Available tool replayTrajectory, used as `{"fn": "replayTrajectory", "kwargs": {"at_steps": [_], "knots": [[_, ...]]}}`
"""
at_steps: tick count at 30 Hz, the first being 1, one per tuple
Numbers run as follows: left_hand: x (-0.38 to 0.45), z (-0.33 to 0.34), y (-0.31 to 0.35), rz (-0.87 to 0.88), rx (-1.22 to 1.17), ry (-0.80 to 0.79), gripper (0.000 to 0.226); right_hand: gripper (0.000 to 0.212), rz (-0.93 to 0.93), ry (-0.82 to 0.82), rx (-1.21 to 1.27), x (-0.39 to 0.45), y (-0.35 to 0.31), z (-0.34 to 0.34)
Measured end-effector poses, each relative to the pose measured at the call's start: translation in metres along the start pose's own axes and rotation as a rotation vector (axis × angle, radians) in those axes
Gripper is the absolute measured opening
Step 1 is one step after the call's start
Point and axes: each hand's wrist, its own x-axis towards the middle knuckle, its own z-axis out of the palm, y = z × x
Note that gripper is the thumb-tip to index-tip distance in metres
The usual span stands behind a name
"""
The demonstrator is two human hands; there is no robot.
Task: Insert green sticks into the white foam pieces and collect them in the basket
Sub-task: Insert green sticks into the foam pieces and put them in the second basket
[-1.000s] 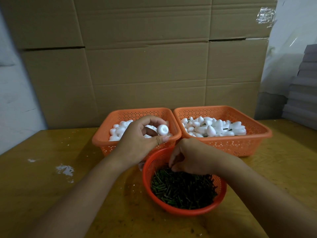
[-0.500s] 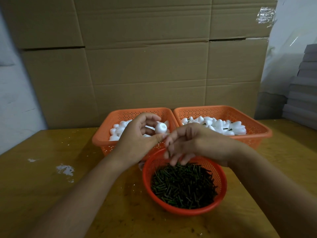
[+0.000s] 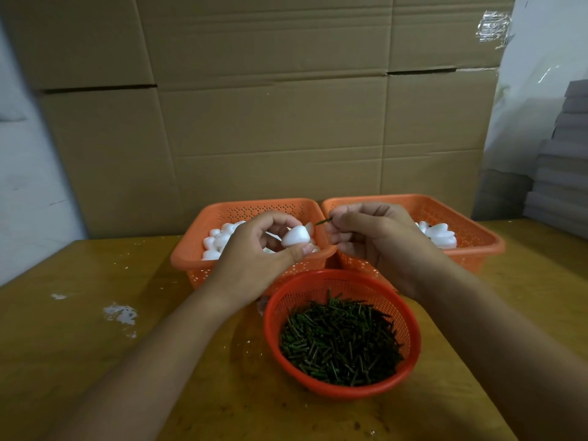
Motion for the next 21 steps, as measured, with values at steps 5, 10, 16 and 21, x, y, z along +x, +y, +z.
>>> {"fn": "replayTrajectory", "kwargs": {"at_steps": [5, 10, 16, 21], "knots": [[0.000, 0.000, 0.001, -0.012, 0.005, 0.000, 0.027, 0.010, 0.013, -0.020, -0.044, 0.001, 0.003, 0.002], [-0.001, 0.002, 0.003, -0.018, 0.000, -0.006, 0.026, 0.014, 0.006, -0.021, -0.158, 0.000, 0.008, 0.005], [0.000, 0.003, 0.006, -0.012, -0.003, -0.023, 0.026, 0.012, -0.058, -0.007, -0.316, -0.002, 0.013, 0.009], [0.000, 0.003, 0.005, -0.014, 0.033, -0.024, 0.026, 0.016, -0.094, -0.014, -0.357, -0.001, 0.014, 0.010]]}}
